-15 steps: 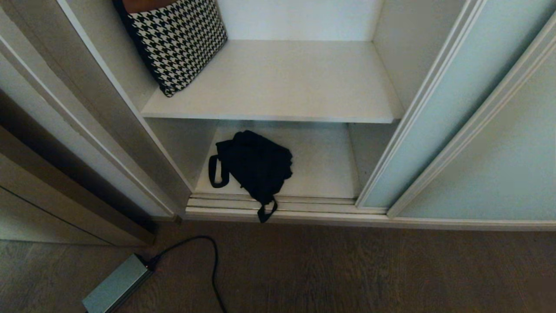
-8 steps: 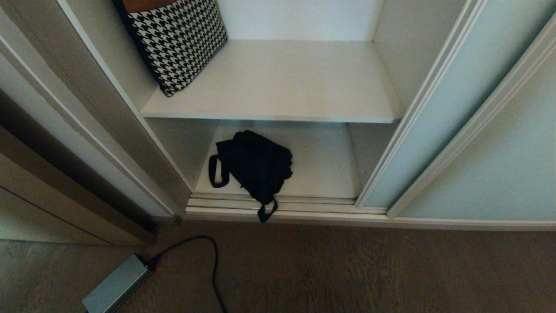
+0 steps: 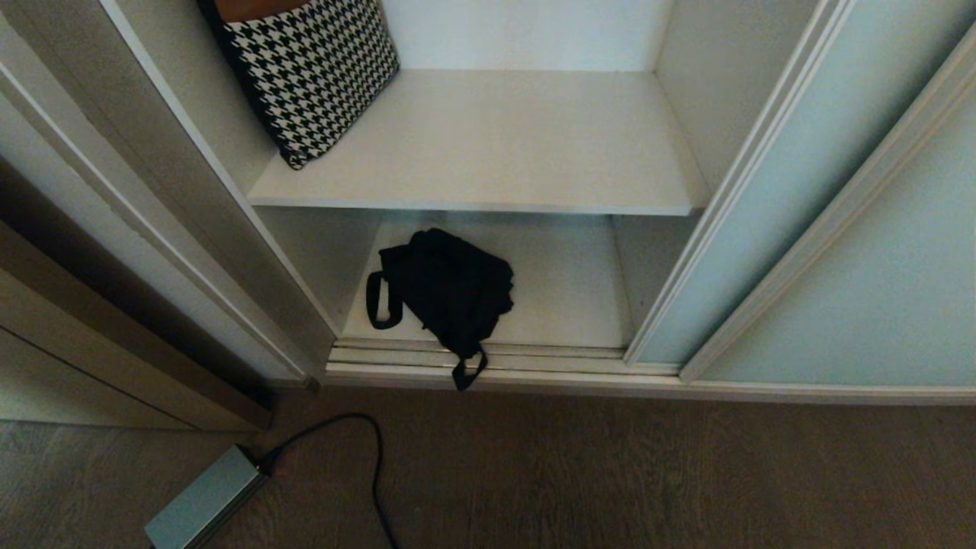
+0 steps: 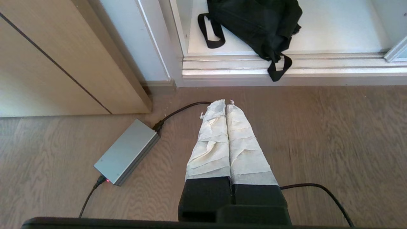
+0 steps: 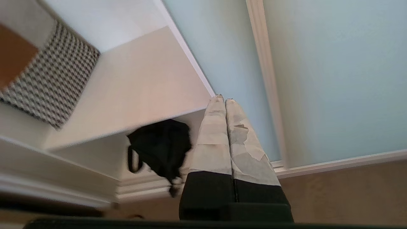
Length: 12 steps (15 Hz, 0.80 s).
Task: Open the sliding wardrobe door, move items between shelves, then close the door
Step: Close the door
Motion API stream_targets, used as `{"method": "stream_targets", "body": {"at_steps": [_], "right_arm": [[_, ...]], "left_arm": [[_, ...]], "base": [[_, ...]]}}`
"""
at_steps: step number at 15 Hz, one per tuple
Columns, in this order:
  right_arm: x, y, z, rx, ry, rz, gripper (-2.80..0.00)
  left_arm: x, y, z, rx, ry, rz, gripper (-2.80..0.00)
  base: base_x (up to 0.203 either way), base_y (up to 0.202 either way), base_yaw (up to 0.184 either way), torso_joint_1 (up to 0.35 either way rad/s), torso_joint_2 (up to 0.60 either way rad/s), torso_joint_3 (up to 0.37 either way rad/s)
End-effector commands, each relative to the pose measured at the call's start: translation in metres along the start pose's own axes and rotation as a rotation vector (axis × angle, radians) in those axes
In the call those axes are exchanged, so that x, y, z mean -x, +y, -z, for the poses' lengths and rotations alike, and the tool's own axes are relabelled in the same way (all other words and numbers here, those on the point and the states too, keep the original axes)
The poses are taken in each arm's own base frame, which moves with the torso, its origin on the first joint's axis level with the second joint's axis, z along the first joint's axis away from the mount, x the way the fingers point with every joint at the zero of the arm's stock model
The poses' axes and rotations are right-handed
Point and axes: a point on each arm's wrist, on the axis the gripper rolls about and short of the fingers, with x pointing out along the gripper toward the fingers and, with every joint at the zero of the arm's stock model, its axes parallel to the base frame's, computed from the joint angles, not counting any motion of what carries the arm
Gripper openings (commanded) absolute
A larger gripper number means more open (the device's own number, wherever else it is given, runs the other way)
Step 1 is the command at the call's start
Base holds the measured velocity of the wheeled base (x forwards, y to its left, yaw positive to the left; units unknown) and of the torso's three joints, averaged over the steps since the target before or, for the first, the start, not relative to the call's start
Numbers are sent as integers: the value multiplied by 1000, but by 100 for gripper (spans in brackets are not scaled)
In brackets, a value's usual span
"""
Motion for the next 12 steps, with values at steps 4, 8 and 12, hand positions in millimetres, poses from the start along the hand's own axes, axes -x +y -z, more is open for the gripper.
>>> {"method": "stream_targets", "body": {"at_steps": [4, 8, 12], "right_arm": [[-41, -12, 8, -15, 34, 85, -280], [-59, -31, 7, -2, 84, 42, -280], [-88, -53, 20, -50, 217, -29, -280]], "left_arm": [[0, 0, 0, 0, 1, 0, -280], [0, 0, 0, 0, 1, 0, -280], [0, 0, 0, 0, 1, 0, -280]], "base": [[0, 0, 0, 0, 0, 0], [0, 0, 0, 0, 0, 0], [0, 0, 0, 0, 0, 0]]}}
